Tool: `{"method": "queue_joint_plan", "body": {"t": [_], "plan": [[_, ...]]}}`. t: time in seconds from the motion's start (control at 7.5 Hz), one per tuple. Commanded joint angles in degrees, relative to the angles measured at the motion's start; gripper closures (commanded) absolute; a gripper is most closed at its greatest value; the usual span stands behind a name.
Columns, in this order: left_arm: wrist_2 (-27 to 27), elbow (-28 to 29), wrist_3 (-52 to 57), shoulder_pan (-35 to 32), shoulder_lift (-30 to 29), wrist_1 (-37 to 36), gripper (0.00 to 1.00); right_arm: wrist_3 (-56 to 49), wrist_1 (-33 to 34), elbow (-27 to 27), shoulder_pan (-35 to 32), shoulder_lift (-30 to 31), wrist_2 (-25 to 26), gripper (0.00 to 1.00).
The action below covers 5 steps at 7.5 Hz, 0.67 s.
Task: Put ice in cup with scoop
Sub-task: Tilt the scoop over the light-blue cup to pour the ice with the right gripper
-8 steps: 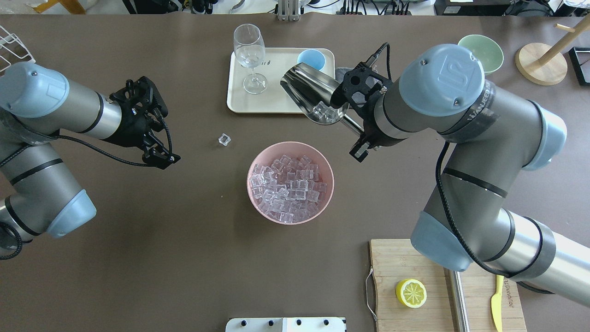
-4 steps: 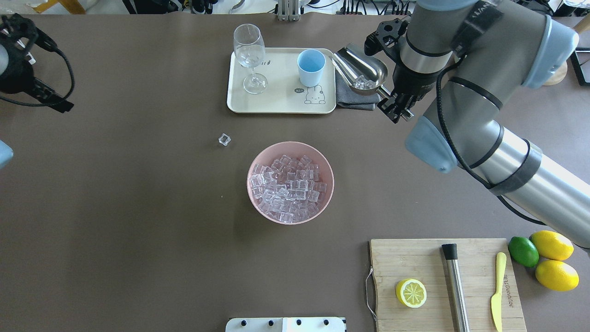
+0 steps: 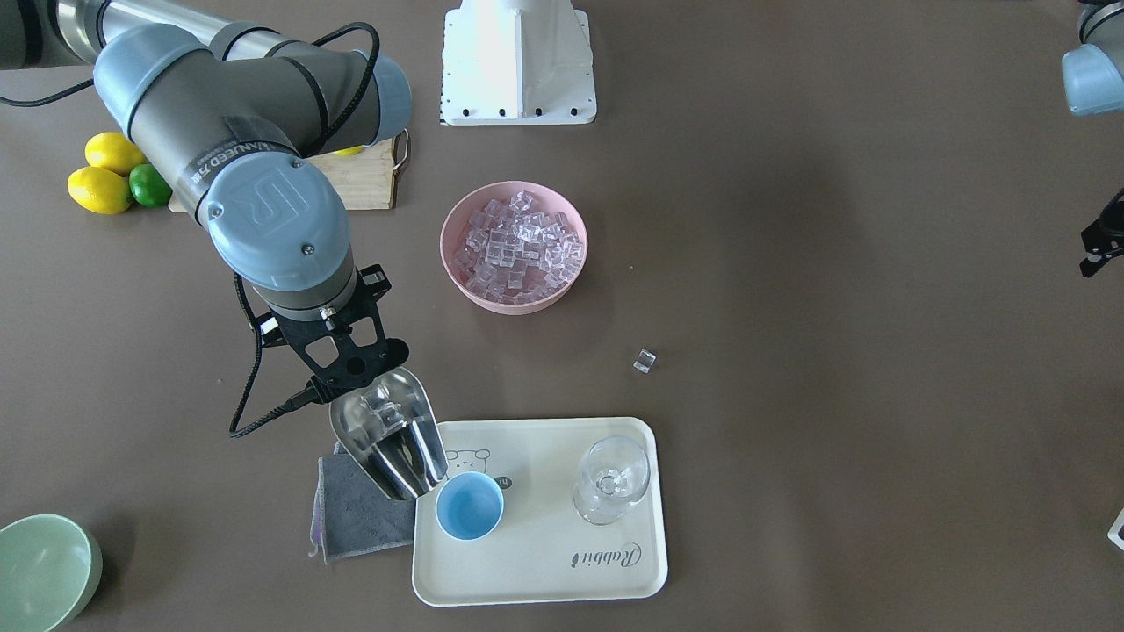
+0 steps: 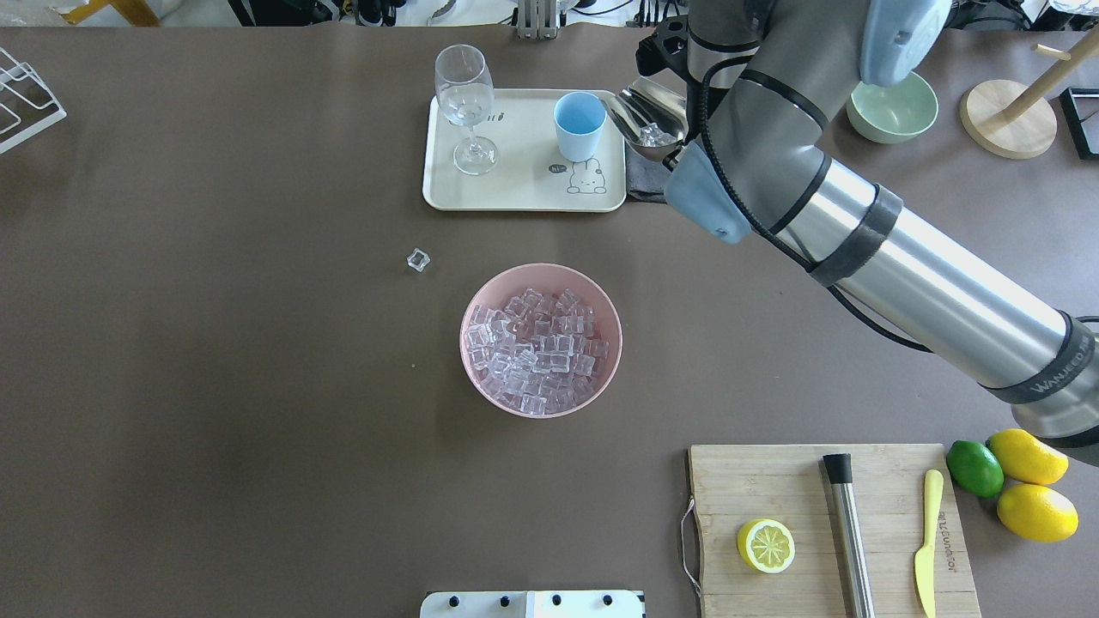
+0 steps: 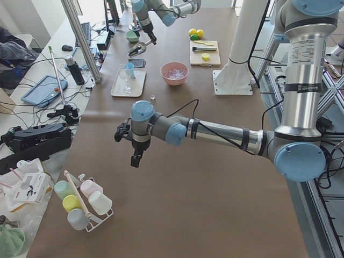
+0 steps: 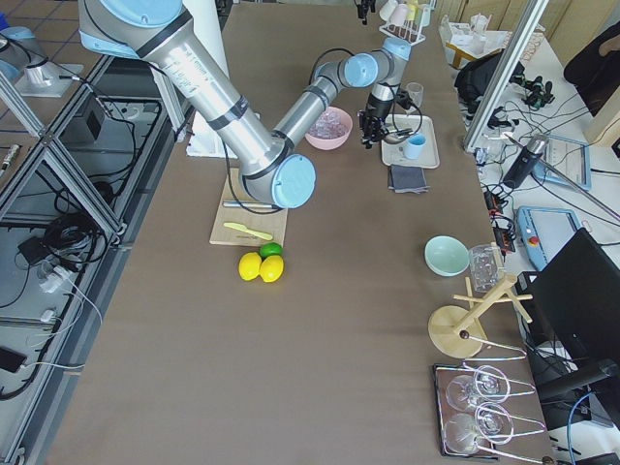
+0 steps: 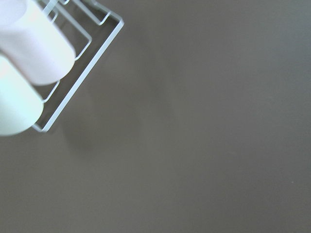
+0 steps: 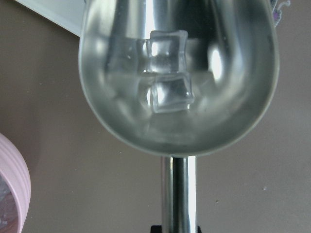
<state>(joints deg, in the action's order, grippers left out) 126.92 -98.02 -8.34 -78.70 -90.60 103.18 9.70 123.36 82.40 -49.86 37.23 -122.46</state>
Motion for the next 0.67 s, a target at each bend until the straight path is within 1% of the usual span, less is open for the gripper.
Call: {"method": "queue_joint_plan", "body": {"t": [0.0, 0.13, 0.27, 0.4, 0.53], "plan": [[7.9, 6.8, 0.0, -9.9, 4.2, -0.2, 0.02, -2.8, 10.9, -3.5, -0.1, -5.8, -1.4, 1.00], [8.9, 9.3, 0.0, -11.3, 4.6, -0.2, 0.02, -3.0, 14.2, -4.0, -0.1, -7.0, -3.0, 1.00], [10.3, 9.3, -1.1, -11.4, 4.6, -0.5, 0.02, -4.2, 16.2, -4.6, -0.1, -7.9, -3.1, 1.00], [10.7, 9.3, -5.7, -11.4, 4.5, -0.5, 0.02, -4.8, 17.3, -6.2, -0.1, -9.0, -3.1, 1.00], [10.9, 9.2, -6.8, -11.5, 4.5, -0.5, 0.02, -4.9, 17.8, -8.2, -0.1, -10.3, -3.6, 1.00]]}}
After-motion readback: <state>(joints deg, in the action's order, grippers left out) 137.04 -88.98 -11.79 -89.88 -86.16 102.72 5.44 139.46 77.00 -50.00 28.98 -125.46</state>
